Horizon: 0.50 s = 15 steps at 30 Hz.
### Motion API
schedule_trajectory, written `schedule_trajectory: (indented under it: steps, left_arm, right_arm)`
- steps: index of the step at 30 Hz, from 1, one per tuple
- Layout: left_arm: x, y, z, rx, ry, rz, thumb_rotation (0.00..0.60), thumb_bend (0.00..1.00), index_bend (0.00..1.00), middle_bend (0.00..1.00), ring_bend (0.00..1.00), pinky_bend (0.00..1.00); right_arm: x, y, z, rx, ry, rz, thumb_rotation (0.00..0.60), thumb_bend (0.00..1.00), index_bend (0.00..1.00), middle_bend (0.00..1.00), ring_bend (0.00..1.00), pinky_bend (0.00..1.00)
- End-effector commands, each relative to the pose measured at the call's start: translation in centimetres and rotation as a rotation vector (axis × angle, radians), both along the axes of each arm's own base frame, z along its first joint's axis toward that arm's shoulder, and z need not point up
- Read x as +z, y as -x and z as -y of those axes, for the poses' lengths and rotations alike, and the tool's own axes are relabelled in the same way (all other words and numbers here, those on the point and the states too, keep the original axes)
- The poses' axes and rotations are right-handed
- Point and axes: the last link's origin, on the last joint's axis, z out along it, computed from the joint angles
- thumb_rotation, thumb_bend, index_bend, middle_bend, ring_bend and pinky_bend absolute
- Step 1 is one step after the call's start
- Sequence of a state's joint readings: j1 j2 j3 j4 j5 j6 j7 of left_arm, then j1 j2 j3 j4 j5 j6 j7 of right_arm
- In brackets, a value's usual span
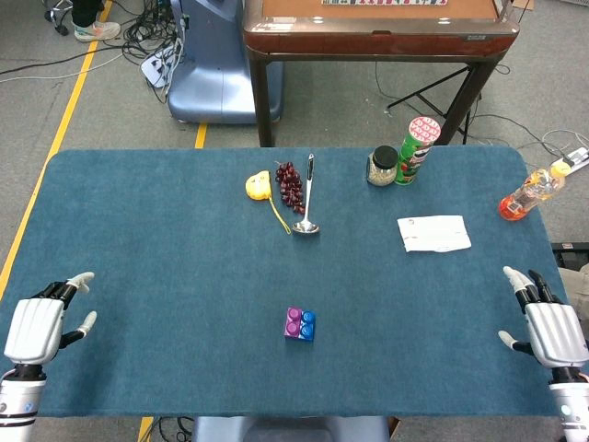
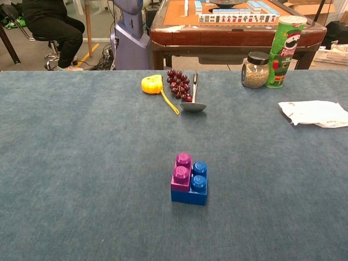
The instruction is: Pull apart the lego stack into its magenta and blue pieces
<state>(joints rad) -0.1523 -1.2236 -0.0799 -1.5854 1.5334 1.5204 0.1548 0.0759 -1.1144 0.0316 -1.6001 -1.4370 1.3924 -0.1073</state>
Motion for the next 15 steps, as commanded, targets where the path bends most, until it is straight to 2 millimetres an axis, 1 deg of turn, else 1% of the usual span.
schedule_trajectory:
  steps: [1, 5, 11, 15]
  left_arm:
    - [-0.4, -0.3, -0.3, -0.012, 0.005, 0.005, 0.6, 0.3, 0.32, 0.42, 0.4, 0.63]
    - [-0.9, -1.0, -0.6, -0.04, 0.015, 0.004, 0.6, 0.3, 0.32, 0.42, 0.4, 0.63]
    - [-1.2, -2.9, -1.2, -0.094, 0.03, 0.04, 0.6, 0.3, 0.3, 0.44, 0.41, 0.64]
    - [-1.7, -4.4, -1.3, -0.14, 0.053, 0.037, 0.6, 0.26, 0.3, 0.46, 0.43, 0.66]
  right_arm:
    - [-0.2, 0.2, 0.1, -0.006, -0.007, 0.0, 0.6, 0.0, 0.04, 0.16, 0.18, 0.41]
    - [-0.1, 0.0, 0.2, -0.002, -0.002, 0.002, 0.6, 0.0, 0.04, 0.17, 0.18, 0.41]
    - [0.6, -0.7, 0.9, 0.025, 0.019, 0.009, 0.6, 0.0, 0.04, 0.18, 0.18, 0.41]
    - [0.9, -1.1, 1.2, 0.038, 0.018, 0.005, 0.6, 0.0, 0.04, 0.18, 0.18, 0.41]
